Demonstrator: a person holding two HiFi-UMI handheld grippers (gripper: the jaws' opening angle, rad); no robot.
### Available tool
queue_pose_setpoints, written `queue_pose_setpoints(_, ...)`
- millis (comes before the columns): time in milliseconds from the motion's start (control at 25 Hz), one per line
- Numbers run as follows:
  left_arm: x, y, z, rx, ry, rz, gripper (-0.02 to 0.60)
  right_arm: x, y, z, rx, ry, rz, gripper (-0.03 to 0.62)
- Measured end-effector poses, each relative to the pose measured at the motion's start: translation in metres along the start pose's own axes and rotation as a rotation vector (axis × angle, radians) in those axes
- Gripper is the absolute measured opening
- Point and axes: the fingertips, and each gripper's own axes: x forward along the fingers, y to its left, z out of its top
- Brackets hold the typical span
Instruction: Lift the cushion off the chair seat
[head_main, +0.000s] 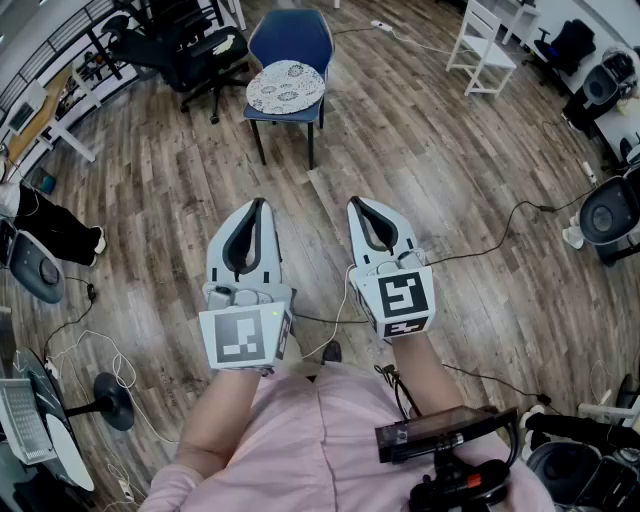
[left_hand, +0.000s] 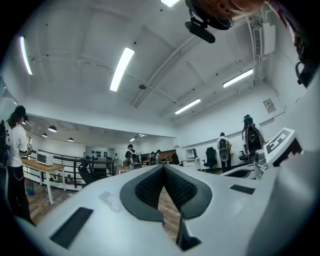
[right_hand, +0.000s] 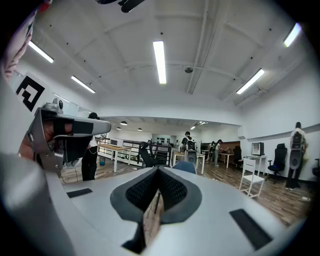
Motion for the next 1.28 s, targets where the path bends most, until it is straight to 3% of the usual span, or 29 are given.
queue_pose_setpoints(360, 0.017, 0.019, -0.021, -0.01, 0.033, 0.013, 0.011, 0.025, 0.0, -0.005, 0.036, -0.021, 0.021, 0.006)
queue_pose_setpoints(440, 0.027, 0.03, -0.029, -0.018, 0.039, 0.019, 0.011, 0.04, 0.0, -0.009, 0.044, -0.01, 0.036, 0.178)
queue_pose_setpoints(480, 0.033, 0.037, -0.034, -0.023, 0.043, 0.023, 0.011, 0.049, -0.002, -0.011, 0.041, -0.005, 0.031, 0.186)
queue_pose_setpoints(920, 0.167, 0.146, -0.087, -0.041, 0.085, 0.007, 0.011, 0.211, -0.038, -0.026, 0.026, 0.045, -0.06, 0.184)
queue_pose_setpoints(1280, 0.27, 0.214, -0.077, -0.039, 0.032, -0.048, 0.011, 0.328, -0.062, 0.016, -0.005, 0.007, -0.104, 0.173)
